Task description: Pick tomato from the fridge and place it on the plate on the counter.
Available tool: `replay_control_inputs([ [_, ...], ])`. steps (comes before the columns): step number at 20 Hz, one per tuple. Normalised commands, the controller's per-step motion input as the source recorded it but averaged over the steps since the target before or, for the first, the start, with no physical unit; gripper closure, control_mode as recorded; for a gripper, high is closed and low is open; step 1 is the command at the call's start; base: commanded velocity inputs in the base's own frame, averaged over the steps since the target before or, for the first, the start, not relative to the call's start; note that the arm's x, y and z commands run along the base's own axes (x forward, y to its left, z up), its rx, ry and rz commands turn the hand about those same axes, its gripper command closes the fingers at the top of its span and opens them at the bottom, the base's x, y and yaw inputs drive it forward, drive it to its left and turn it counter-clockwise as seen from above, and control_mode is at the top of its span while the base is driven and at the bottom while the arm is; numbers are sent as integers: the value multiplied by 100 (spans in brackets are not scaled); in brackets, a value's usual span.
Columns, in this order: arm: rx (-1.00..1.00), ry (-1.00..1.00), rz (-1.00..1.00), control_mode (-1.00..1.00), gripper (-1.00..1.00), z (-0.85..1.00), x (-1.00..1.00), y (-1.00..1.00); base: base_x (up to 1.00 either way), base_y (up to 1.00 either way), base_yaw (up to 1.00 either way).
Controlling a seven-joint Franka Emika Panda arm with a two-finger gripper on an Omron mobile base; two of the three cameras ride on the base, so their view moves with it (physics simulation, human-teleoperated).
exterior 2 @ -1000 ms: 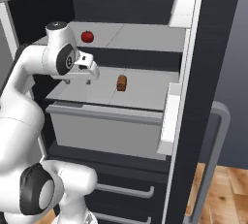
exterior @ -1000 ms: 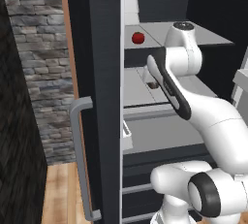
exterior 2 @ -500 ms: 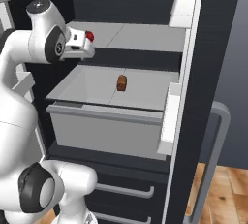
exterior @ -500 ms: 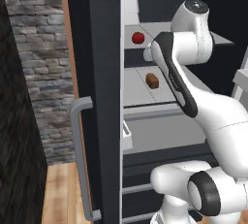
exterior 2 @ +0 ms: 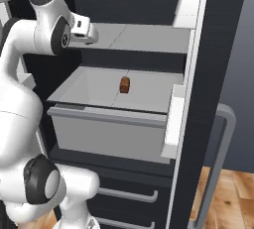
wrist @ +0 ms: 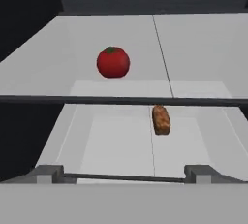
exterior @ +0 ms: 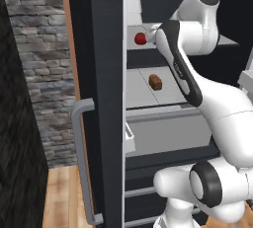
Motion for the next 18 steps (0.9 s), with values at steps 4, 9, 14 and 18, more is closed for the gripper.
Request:
replay_control_inputs([
  [4,3,0,0,-100,-100,0,72,4,0,0,0],
  [9,0,0,-2,-100,-100,0,71,17,0,0,0],
  [14,0,1,-1,-100,-100,0,62,19,0,0,0],
  [18,0,5,0,-100,-100,0,46,15,0,0,0],
])
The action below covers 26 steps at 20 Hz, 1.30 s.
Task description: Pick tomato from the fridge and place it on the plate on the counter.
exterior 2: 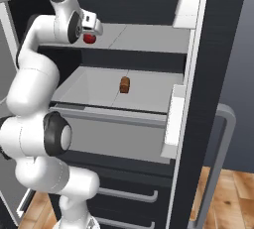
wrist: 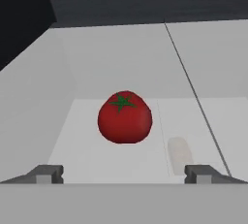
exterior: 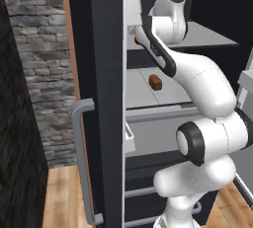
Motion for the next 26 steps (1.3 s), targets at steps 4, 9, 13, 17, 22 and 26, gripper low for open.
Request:
replay_control_inputs([
  [4,0,5,0,-100,-100,0,37,5,0,0,0],
  [9,0,2,0,-100,-100,-11,30,0,0,0,0],
  [13,0,1,0,-100,-100,-24,24,0,0,0,0],
  [17,0,0,0,-100,-100,-29,11,0,0,0,0],
  [22,0,0,0,-100,-100,-21,13,0,0,0,0],
  [26,0,0,0,-100,-100,-11,21,0,0,0,0],
])
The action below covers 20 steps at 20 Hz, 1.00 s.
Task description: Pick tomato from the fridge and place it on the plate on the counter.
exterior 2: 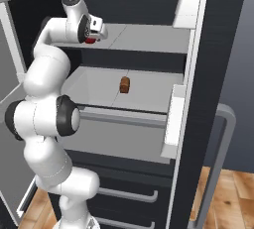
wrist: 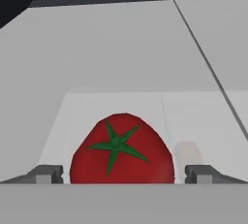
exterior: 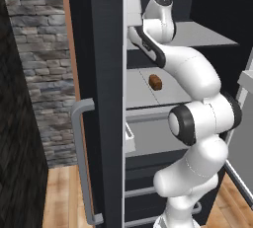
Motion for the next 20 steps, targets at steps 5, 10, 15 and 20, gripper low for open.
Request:
replay_control_inputs([
  [5,0,2,0,-100,-100,-1,27,0,0,0,0],
  [10,0,2,0,-100,-100,0,23,0,0,0,0],
  [15,0,1,0,-100,100,0,16,0,0,0,0],
  [20,0,0,0,-100,100,-2,0,0,0,0,0],
])
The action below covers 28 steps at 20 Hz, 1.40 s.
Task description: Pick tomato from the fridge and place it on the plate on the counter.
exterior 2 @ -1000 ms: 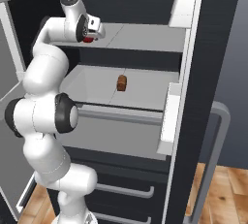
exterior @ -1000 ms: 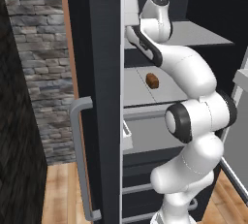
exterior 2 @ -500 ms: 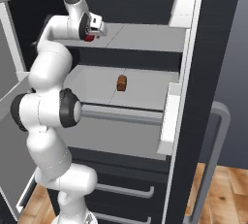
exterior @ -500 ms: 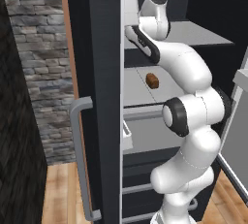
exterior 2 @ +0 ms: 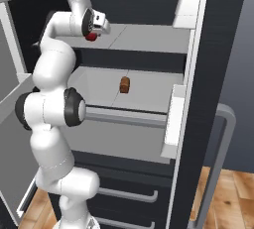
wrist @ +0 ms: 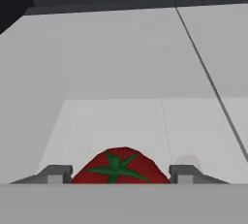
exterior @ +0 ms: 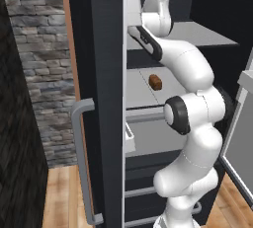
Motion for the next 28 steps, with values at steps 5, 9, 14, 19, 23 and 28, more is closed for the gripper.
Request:
replay_control_inputs([
  [5,0,-2,-3,-100,100,1,-48,-3,0,0,0],
  [9,0,-11,-9,-100,100,12,-100,-26,0,0,0],
  [14,0,-11,-8,-100,100,10,-100,-31,0,0,0],
  [19,1,-4,-5,-100,100,0,-100,-21,0,0,0],
  [23,2,0,0,-100,100,0,-100,-16,0,0,0],
  [28,4,1,0,-100,100,0,-100,-17,0,0,0],
])
